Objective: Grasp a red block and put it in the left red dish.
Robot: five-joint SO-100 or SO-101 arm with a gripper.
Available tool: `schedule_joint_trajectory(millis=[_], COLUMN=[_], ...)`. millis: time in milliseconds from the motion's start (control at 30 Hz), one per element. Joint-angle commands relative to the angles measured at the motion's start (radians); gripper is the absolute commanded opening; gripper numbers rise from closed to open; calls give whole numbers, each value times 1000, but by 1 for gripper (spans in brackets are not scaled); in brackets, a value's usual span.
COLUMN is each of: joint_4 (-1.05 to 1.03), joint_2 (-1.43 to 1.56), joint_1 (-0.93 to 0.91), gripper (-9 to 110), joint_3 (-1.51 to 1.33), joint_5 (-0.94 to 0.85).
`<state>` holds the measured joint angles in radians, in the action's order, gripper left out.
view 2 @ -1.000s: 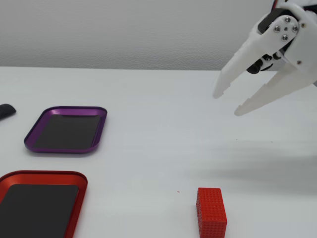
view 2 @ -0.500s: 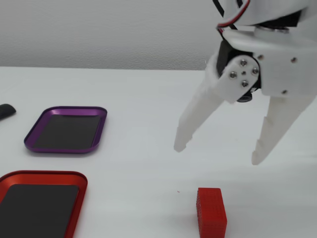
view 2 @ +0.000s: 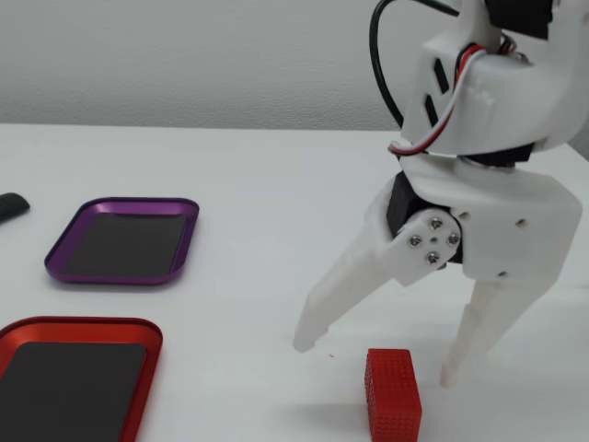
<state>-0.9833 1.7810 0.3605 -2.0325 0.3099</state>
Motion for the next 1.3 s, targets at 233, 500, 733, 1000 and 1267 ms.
schedule_joint_trajectory(millis=[233, 500, 733, 1000, 1267], joint_4=[75, 156, 181, 181, 181], joint_2=[5, 3, 3, 5, 15], joint_1=[-6, -6, -6, 40, 80], gripper=[36, 36, 35, 12, 0], joint_3=[-31, -118, -135, -124, -121], joint_5=[5, -3, -6, -8, -9])
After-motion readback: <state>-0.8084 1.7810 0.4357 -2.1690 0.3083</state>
